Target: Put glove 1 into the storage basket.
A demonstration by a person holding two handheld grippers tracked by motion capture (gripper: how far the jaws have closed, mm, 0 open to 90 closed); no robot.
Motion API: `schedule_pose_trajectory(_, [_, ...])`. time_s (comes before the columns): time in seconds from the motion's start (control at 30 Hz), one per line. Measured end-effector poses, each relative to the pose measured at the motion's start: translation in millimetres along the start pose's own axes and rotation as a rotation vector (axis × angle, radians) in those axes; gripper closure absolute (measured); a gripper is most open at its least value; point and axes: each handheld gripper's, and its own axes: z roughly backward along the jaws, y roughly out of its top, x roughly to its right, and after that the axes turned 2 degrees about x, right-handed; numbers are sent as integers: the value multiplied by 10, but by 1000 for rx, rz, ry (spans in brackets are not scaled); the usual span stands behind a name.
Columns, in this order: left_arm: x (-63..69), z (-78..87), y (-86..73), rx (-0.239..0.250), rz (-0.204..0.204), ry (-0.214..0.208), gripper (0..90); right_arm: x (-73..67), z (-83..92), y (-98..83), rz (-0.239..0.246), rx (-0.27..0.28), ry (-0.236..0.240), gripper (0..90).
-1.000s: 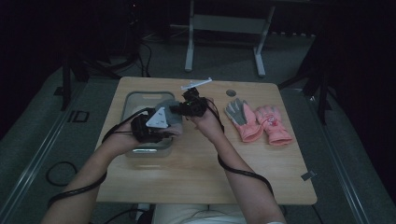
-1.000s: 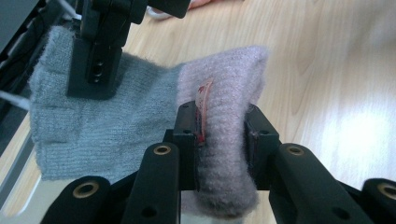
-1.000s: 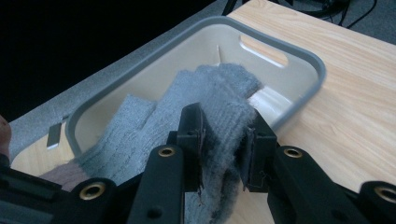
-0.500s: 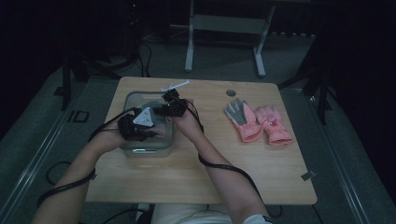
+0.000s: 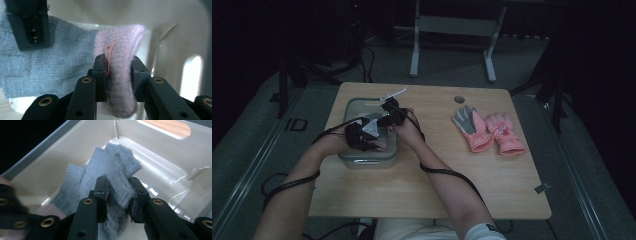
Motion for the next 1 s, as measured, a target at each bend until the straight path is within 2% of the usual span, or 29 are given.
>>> schedule_pose_trajectory(0.03, [-2, -21, 1, -1, -3, 3, 705, -10, -5, 6, 9, -3, -13, 671])
schedule_pose_trajectory(0.07, [-16, -52, -1, -12, -1, -13, 705, -10, 2, 7, 10, 1, -21, 648])
schedule_pose_trajectory(0.1, [-25, -78, -8, -25, -9, -9, 705, 7, 22, 4, 0, 11, -11, 638])
schedule_pose_trajectory(0.17, [-54, -125, -28, -30, 8, -35, 705, 27, 57, -9, 0, 19, -9, 606])
schedule_pose_trajectory(0.23, [-67, -140, -34, -24, 11, -38, 703, 44, 95, -29, 10, 21, -11, 597])
schedule_pose_trajectory(0.27, [-73, -148, -33, -24, 26, -44, 696, 54, 114, -40, 11, 23, -16, 596])
schedule_pose_trajectory(0.3, [-72, -153, -26, -28, 31, -31, 682, 62, 135, -49, 14, 25, -18, 590])
schedule_pose_trajectory(0.37, [-66, -137, -5, -35, 62, -26, 615, 82, 186, -66, 12, 36, -15, 584])
schedule_pose_trajectory(0.4, [-66, -137, -5, -35, 62, -26, 574, 82, 186, -66, 12, 36, -15, 584])
schedule_pose_trajectory(0.43, [-61, -120, 1, -45, 81, 0, 574, 90, 216, -73, 7, 43, -7, 575])
schedule_pose_trajectory(0.47, [-67, -103, -1, -42, 104, -4, 425, 107, 303, -90, 14, 62, 2, 569])
schedule_pose_trajectory(0.53, [-75, -58, -1, -39, 119, 8, 390, 110, 343, -96, 16, 67, 5, 568])
schedule_pose_trajectory(0.57, [-84, -32, -1, -23, 141, 11, 331, 116, 387, -105, 21, 77, 12, 567])
schedule_pose_trajectory(0.6, [-83, 34, 11, -1, 157, 15, 221, 122, 483, -122, 26, 93, 16, 569])
schedule_pose_trajectory(0.63, [-83, 34, 11, -1, 157, 15, 186, 122, 483, -122, 26, 93, 16, 569])
schedule_pose_trajectory(0.67, [-89, 110, 31, 49, 188, 33, 180, 126, 592, -142, 43, 112, 14, 569])
schedule_pose_trajectory(0.7, [-89, 110, 31, 49, 188, 33, 146, 132, 648, -152, 47, 122, 13, 571])
schedule_pose_trajectory(0.73, [-99, 179, 62, 86, 217, 22, 122, 137, 707, -163, 53, 131, 11, 572])
schedule_pose_trajectory(0.77, [-99, 179, 62, 86, 217, 22, 109, 145, 768, -173, 60, 137, 8, 574])
schedule_pose_trajectory(0.8, [-92, 211, 85, 107, 226, 28, 91, 156, 828, -185, 68, 143, 3, 577])
schedule_pose_trajectory(0.83, [-70, 268, 141, 162, 246, 12, 71, 168, 892, -200, 75, 152, -1, 582])
schedule_pose_trajectory(0.9, [-41, 304, 214, 204, 267, 7, 58, 196, 1011, -235, 86, 164, -14, 584])
schedule_pose_trajectory(0.97, [-41, 304, 214, 204, 267, 7, 47, 215, 1069, -258, 92, 170, -22, 584])
schedule_pose_trajectory(1.0, [14, 309, 318, 239, 286, -18, 26, 255, 1169, -305, 101, 175, -31, 589])
